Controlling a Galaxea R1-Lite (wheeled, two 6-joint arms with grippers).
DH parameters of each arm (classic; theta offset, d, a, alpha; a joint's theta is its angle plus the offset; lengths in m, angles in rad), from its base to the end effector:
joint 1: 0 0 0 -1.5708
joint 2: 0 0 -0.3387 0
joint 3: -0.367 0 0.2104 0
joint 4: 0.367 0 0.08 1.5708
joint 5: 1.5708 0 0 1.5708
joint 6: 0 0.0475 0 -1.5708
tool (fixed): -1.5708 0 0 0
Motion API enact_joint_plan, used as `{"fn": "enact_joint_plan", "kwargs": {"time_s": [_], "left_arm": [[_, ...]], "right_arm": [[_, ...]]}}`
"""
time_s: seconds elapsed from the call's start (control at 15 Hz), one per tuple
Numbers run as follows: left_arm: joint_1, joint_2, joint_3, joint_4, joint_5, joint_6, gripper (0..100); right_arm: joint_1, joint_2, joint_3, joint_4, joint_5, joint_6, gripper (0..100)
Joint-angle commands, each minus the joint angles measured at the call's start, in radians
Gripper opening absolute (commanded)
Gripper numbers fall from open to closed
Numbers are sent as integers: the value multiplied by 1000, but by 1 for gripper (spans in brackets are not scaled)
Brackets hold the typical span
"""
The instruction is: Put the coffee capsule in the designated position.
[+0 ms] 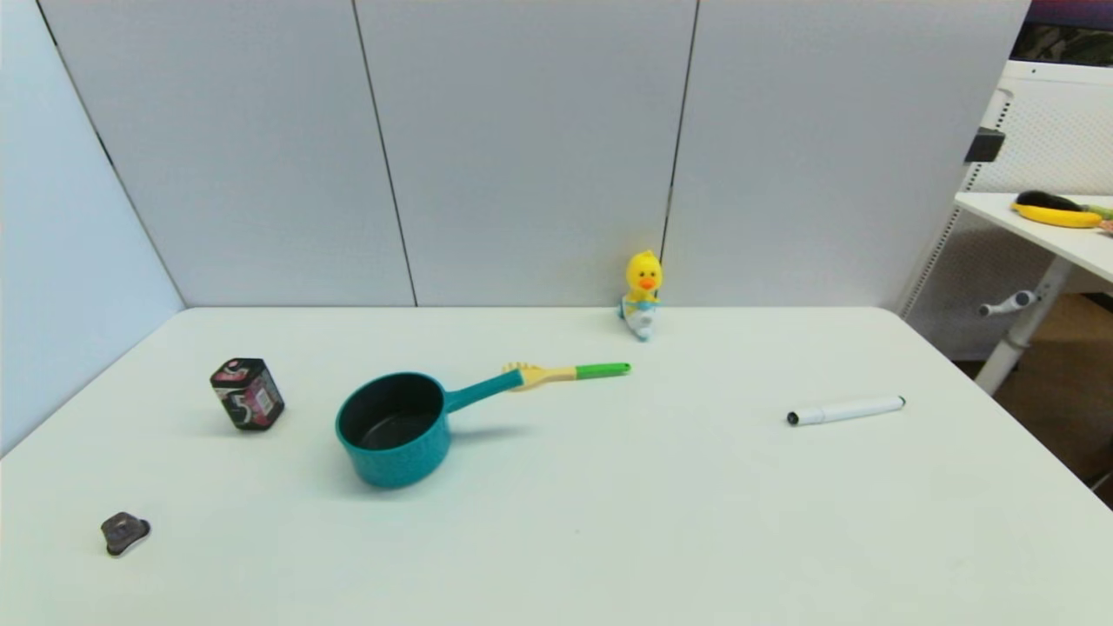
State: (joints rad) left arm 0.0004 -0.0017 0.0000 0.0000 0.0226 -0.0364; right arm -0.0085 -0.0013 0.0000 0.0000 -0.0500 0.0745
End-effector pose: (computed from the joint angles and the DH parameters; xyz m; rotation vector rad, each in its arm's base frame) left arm -0.0150 0.0011 0.0755 -0.0364 -0.0021 0.0230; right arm -0.0150 -0.0022 0.0755 0.0745 -0.0035 -0.0584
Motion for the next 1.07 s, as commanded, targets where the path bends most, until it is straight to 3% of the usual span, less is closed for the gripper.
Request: {"fn": "enact_joint_plan", "kwargs": {"time_s": [0.07, 0.87, 1.07], "left_arm": [[0, 2, 0, 0, 0, 0, 100], [1, 2, 0, 0, 2, -2, 100], [1, 2, 0, -5, 28, -69, 100]], "right_arm": [[1, 1, 0, 0, -1, 4, 100], [-1, 1, 2, 0, -1, 4, 100], [1, 1, 0, 0, -1, 4, 100]]}}
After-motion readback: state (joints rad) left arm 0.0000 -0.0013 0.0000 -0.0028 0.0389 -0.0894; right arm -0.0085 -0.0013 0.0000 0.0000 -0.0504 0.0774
